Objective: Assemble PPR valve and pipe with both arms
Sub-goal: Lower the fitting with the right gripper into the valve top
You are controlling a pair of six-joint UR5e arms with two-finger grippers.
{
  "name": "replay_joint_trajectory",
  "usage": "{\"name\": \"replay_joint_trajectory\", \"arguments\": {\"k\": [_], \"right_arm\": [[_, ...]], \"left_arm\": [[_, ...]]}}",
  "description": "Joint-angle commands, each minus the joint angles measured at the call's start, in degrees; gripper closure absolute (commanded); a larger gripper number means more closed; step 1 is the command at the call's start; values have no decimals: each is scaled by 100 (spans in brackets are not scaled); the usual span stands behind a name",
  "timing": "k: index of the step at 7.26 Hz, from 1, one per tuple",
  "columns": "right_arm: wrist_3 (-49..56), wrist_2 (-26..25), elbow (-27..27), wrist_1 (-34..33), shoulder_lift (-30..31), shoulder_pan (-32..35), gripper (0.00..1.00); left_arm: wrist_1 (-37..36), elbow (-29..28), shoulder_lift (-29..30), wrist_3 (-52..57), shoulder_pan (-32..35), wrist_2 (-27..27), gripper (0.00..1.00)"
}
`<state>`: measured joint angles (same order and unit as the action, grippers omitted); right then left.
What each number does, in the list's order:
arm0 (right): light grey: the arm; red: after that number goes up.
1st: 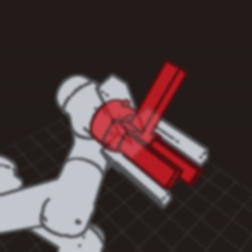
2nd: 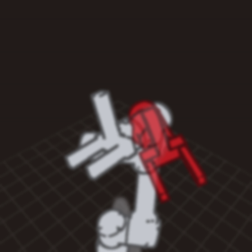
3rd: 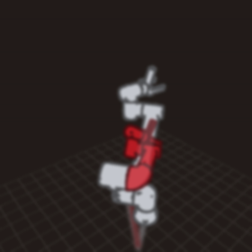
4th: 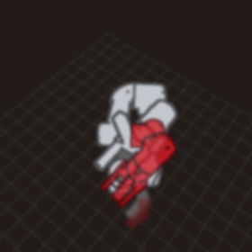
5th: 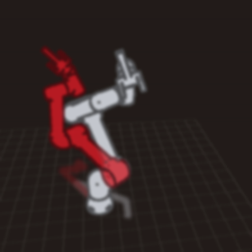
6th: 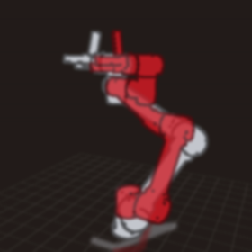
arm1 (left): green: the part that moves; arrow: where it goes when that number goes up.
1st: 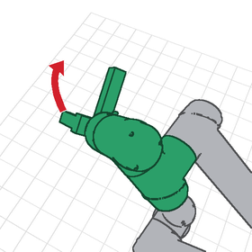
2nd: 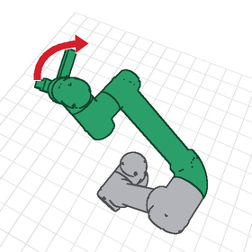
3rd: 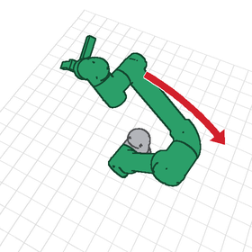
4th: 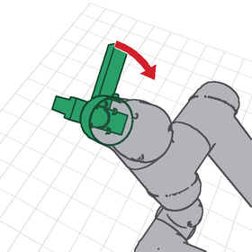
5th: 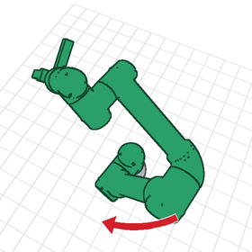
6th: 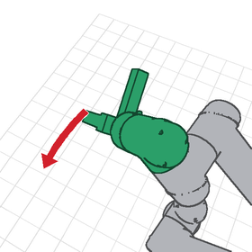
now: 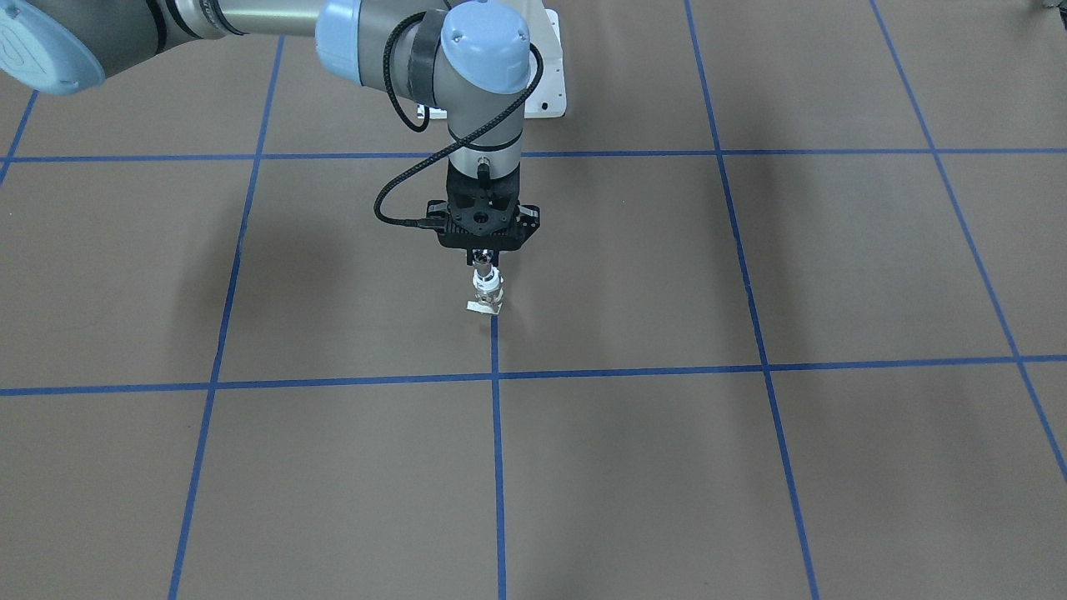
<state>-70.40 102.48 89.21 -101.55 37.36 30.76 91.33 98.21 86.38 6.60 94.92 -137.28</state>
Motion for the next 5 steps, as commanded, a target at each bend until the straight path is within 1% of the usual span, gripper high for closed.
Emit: {"name": "replay_joint_trajectory", "arguments": {"k": [1,2,4,5], "right_arm": [[0,0,-18,143,26,-17,100],[0,0,-70,196,26,-26,76],[0,-9,-97,197,35,-52,44],[0,-70,-97,197,35,-70,20]], "left_arm": [[-1,-4,11,-1,-9,0,0],[-1,-4,11,-1,-9,0,0],[-1,-4,-7,-1,-9,0,0],[-1,-4,-16,-1,-9,0,0]]}}
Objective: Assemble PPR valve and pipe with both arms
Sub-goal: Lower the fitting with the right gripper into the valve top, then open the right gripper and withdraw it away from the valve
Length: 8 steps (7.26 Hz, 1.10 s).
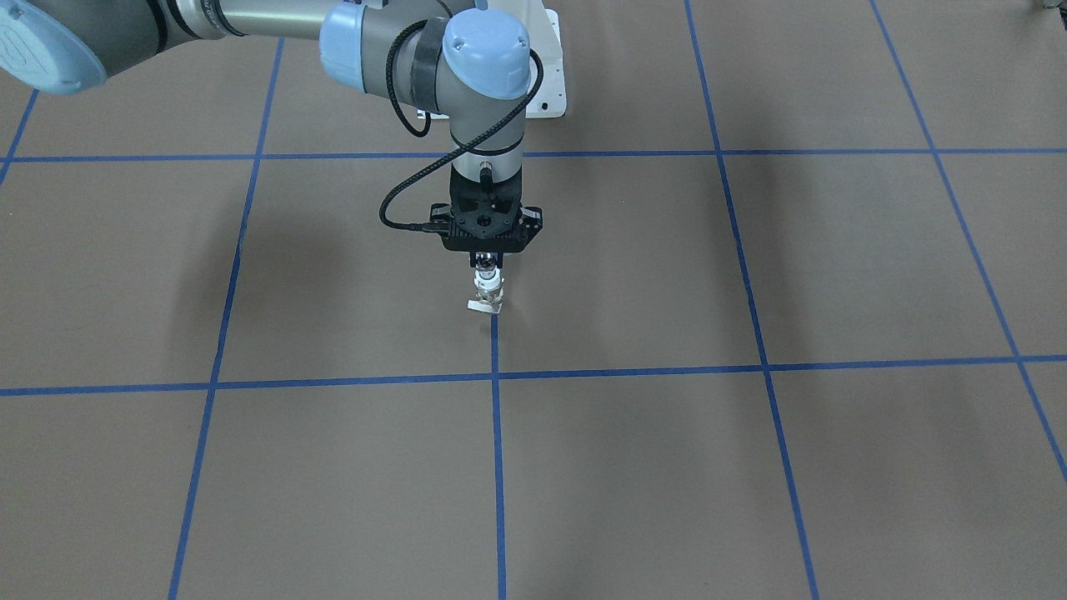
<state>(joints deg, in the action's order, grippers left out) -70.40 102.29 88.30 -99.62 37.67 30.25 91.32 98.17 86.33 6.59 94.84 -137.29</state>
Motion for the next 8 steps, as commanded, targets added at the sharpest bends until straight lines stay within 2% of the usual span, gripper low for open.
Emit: {"name": "replay_joint_trajectory", "arguments": {"k": [1,3,4,7,8], "right_arm": [[9,-217,-14,4,-14,-54,2],[139,-184,55,-5,-49,32,1],[219,-1,73,-13,-66,242,1],[1392,1149,214,-13,178,1400,1],[1963,1396,588,-22,649,1744,1]], "left_arm": [[0,0,-11,9,0,0,0],[0,0,-19,18,0,0,0],[0,-17,-19,26,0,-9,0],[0,-35,-133,0,0,0,0],[0,-18,-134,0,0,9,0]]}}
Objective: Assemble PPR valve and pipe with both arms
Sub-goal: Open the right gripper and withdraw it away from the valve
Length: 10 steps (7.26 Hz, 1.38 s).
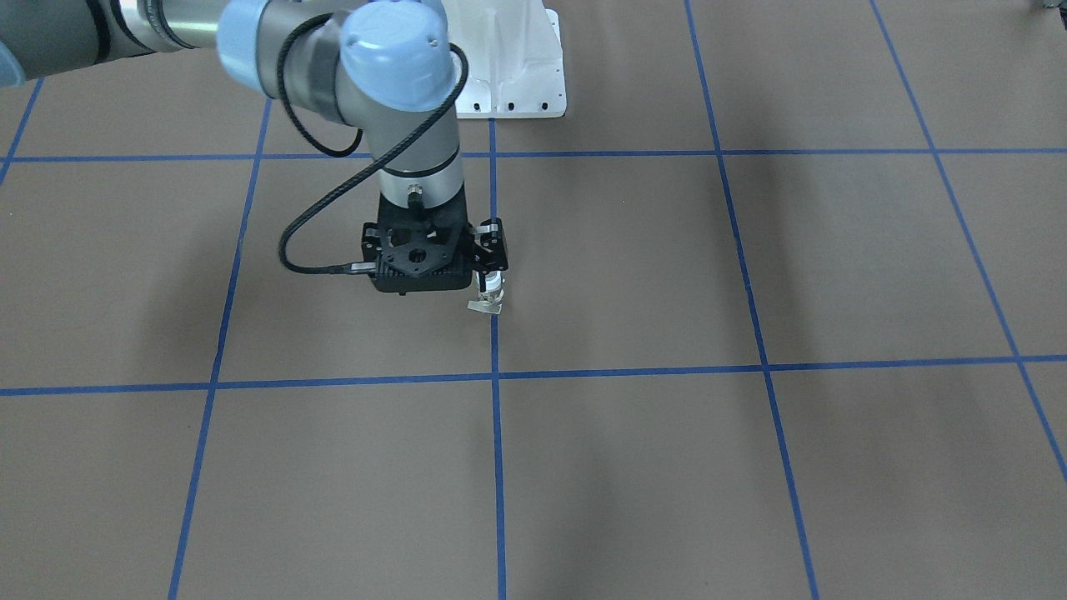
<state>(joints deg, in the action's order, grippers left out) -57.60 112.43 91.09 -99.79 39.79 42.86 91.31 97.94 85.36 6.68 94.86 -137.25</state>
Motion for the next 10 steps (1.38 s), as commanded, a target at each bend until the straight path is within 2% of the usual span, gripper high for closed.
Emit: {"name": "replay_joint_trajectory", "arguments": {"k": [1,2,3,5,7,8,10], "right_arm": [[1463,663,922,-5,1181,904,1],[2324,1005,1206,-14,1780,1396,1],[3133,1218,1244,-23,2160,1853,1],[4540,1605,1236,-14,2864,2610,1],[6034,1642,1244,30,3856,3313,0],[6476,1624,1244,30,4409,3638,0],[6569,1624,1253,39,5307,4228,0]], "left_arm": [[-17,15,-28,-61,-2,14,0],[-34,-37,-37,-140,-11,32,0],[18,23,-228,-115,-2,-64,0],[289,24,-291,-106,-20,312,0],[406,-46,-318,-62,-20,278,0],[440,-82,-414,-53,-20,278,0],[440,-20,-450,-53,-20,278,0]]}}
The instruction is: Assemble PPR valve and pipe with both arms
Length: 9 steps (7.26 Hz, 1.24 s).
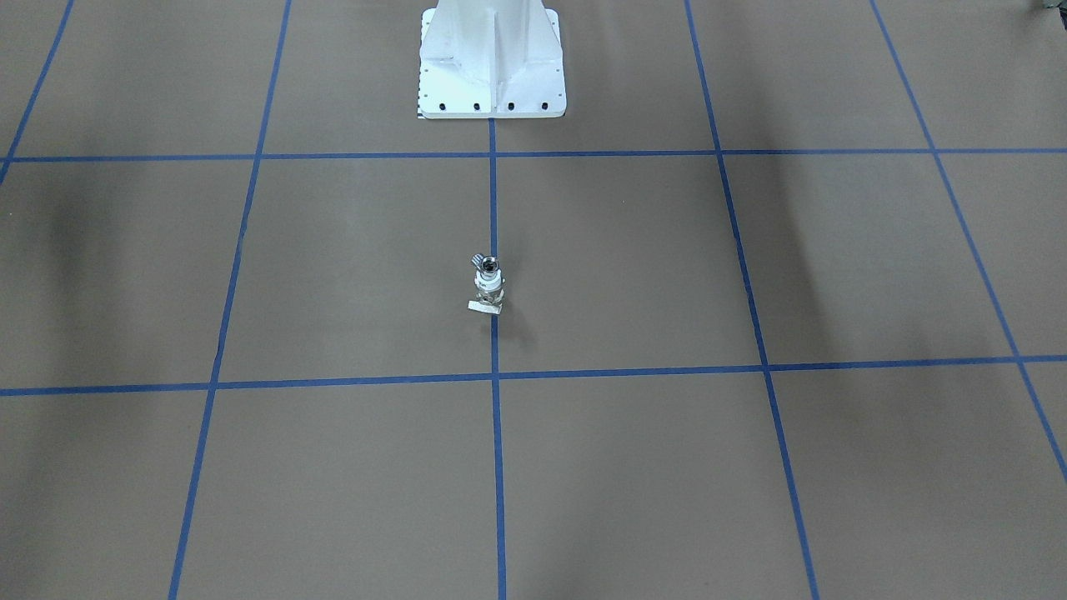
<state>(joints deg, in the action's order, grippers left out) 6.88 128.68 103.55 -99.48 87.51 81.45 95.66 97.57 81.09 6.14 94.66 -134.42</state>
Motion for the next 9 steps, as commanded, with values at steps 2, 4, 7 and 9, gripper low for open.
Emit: {"name": "replay_joint_trajectory", "arguments": {"k": [2,4,7,9], "right_arm": [[112,17,94,25,889,835,1],[77,104,218,366,1215,899,0],[-134,166,227,376,1224,890,0],[-492,175,253,403,1207,890,1]], "left_arm": [[14,25,-31,10,-17,-5,0],[5,17,-31,-7,-175,-5,0],[5,-1,-40,-7,-229,-5,0],[5,-1,-49,-7,-229,-5,0]]}}
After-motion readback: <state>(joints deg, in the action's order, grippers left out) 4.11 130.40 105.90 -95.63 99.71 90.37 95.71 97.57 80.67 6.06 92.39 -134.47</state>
